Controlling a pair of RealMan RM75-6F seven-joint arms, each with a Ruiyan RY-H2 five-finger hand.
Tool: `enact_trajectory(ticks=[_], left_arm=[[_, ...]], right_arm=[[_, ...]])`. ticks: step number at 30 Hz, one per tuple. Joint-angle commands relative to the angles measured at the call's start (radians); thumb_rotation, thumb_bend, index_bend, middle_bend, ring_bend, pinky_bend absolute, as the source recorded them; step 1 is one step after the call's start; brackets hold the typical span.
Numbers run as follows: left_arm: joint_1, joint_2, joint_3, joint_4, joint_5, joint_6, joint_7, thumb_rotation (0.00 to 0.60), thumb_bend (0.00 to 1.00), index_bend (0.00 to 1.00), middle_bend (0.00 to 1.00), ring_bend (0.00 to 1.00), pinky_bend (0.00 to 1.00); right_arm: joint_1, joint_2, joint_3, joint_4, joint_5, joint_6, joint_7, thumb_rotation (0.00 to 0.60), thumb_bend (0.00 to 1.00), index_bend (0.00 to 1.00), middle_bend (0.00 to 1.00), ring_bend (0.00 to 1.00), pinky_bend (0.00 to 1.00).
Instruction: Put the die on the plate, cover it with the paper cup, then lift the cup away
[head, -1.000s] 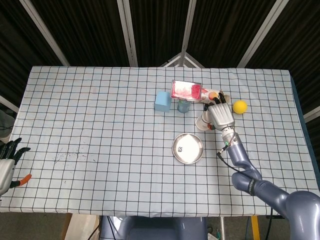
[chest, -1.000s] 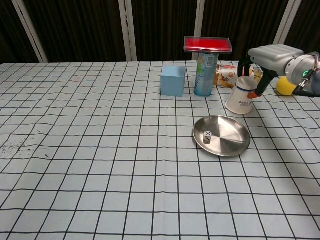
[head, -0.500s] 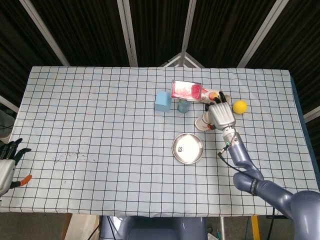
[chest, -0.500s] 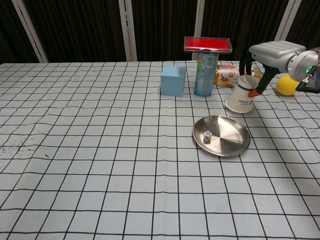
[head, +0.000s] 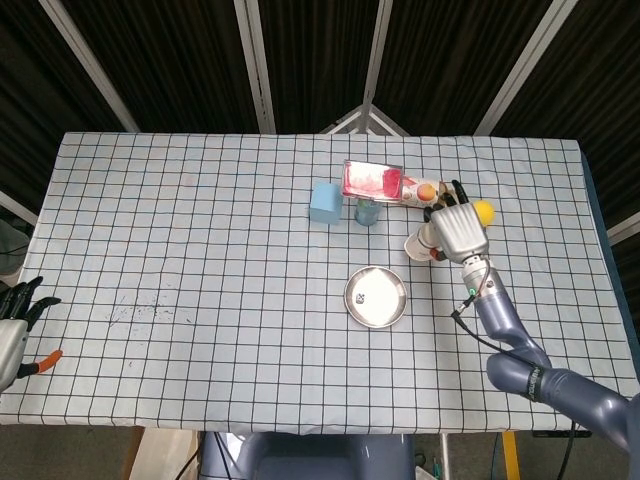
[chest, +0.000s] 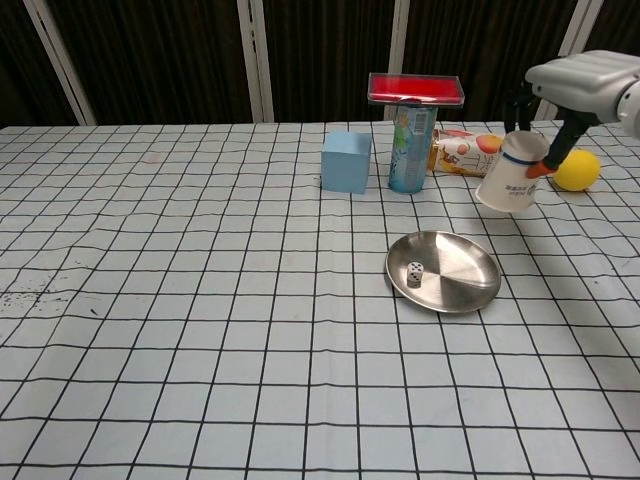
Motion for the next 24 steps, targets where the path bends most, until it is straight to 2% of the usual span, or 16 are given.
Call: enact_trajectory(ticks=[1,7,10,14,18,24], left_arm=[[0.0,0.002,-0.001,0.0,-0.002,-0.001,-0.005,0.6,0.3,0.23,0.0,0.0,0.02],[0.001,0.005,-0.001,-0.002,0.002,0.001,-0.015,0.6,0.3,0.23,0.0,0.0,0.02],[0.005,0.007,0.002,-0.003,0.013,0.011,-0.02,0.6,0.3,0.23,0.0,0.0,0.02],[0.011,0.01,0.0,0.001,0.015,0.026,-0.035,0.6,0.3,0.23,0.0,0.0,0.02],[0.012,0.011,-0.004,0.006,0.009,0.025,-0.045,0.6,0.3,0.23,0.0,0.0,0.02],[0.007,0.01,-0.003,0.005,0.006,0.014,-0.037,0.6,0.3,0.23,0.0,0.0,0.02]], right_arm=[[-0.037,0.1,-0.019,-0.139,0.036,0.022,-0.075,0.6,0.33,0.55,0.47,0.23,0.0],[-0.072,0.212,-0.044,-0.349,0.074,0.034,-0.129,0.6,0.33,0.55,0.47,0.23,0.0],[-0.083,0.242,-0.057,-0.423,0.034,0.074,-0.156,0.6,0.33,0.55,0.47,0.23,0.0],[-0.089,0.234,-0.065,-0.489,0.006,0.115,-0.169,0.6,0.33,0.55,0.47,0.23,0.0],[-0.086,0.205,-0.066,-0.52,0.004,0.144,-0.187,0.6,0.33,0.55,0.47,0.23,0.0],[-0.063,0.149,-0.087,-0.496,-0.043,0.17,-0.267,0.6,0.33,0.55,0.47,0.23,0.0]])
